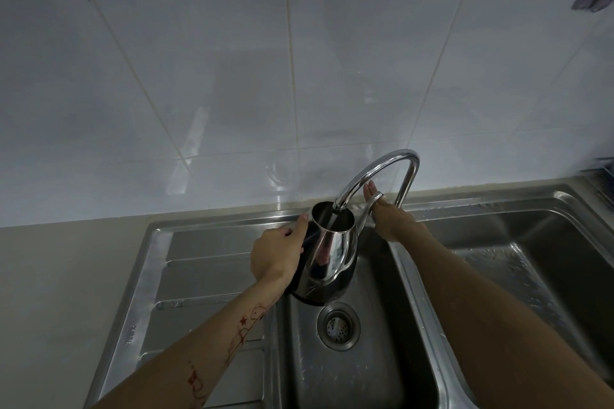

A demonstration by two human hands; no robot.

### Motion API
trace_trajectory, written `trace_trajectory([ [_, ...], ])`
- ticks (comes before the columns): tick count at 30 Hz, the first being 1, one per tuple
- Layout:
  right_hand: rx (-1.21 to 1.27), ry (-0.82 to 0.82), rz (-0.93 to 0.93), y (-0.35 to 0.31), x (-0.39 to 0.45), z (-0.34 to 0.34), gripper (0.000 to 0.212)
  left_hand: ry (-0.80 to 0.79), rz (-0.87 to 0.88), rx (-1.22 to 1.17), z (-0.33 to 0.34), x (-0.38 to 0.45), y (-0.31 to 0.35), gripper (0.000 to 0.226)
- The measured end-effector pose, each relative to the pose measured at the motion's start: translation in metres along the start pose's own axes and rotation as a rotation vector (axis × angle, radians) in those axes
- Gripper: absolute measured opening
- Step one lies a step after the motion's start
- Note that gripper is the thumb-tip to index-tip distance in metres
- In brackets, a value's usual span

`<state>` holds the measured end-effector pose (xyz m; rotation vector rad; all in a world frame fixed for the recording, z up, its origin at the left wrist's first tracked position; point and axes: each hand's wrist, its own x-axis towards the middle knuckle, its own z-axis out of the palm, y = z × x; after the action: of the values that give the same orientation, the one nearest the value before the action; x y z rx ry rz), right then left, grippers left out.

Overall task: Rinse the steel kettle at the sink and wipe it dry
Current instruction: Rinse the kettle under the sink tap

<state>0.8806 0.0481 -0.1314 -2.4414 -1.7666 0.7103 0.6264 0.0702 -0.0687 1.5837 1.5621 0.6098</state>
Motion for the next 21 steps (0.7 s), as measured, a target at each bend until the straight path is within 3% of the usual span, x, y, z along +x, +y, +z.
trace_trajectory([
  [6, 0.022, 0.163, -0.021, 0.003, -0.02, 0.014, 0.098, 0.002, -0.018, -0.021, -0.003, -0.001, -0.002, 0.065],
  [11, 0.034, 0.183, 0.072, -0.003, -0.044, 0.014, 0.093, -0.011, -0.027, -0.032, -0.003, -0.001, -0.004, 0.066],
  [16, 0.074, 0.385, 0.143, -0.018, -0.067, -0.002, 0.053, -0.057, -0.133, -0.105, -0.007, 0.004, -0.001, 0.061],
  [21, 0.17, 0.5, 0.093, -0.031, -0.078, -0.006, 0.047, -0.082, -0.225, -0.166, -0.011, 0.007, 0.003, 0.057],
])
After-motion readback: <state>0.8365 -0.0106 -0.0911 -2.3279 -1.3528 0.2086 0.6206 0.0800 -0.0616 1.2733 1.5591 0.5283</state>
